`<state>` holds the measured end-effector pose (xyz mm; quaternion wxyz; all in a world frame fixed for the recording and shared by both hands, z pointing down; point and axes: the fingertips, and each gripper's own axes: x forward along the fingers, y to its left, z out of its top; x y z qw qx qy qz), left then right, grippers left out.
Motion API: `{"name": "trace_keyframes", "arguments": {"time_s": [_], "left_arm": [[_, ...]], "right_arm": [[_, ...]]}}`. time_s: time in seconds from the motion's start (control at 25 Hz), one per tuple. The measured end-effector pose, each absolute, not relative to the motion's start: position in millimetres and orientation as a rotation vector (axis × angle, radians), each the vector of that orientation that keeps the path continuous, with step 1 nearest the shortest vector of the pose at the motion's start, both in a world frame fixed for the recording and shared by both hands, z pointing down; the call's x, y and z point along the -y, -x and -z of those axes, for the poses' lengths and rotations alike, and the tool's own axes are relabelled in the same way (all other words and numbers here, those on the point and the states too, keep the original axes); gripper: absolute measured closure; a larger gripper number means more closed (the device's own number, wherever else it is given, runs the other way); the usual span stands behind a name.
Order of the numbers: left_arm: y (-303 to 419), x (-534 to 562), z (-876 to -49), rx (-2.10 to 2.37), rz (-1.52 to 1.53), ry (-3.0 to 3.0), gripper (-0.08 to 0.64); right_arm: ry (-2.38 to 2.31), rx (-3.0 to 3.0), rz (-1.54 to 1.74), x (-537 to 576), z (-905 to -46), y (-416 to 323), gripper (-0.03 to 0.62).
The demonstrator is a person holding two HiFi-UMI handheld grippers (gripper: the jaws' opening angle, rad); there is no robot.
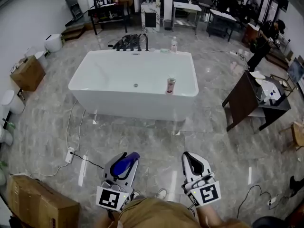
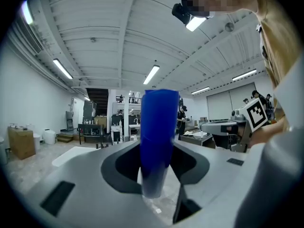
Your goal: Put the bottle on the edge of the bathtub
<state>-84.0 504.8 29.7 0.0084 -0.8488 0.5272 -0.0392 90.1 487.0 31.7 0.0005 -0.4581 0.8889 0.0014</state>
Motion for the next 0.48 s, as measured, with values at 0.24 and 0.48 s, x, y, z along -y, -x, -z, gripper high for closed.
{"name": "trace_keyframes", "arguments": {"time_s": [0.24,0.48], "left_arm": [[70.8,-502.0,-34.9,-1.683,0.122,2.637,0.400],[59.9,-493.2,-32.4,-1.657,0.122,2.654,0.400]], "right_arm": [[1.428,-2.807,-0.013,-478.4,-43.5,-110.7,0.588],[1.472,-2.785,0.011,-472.1,-51.2,-127.9,0.588]]}}
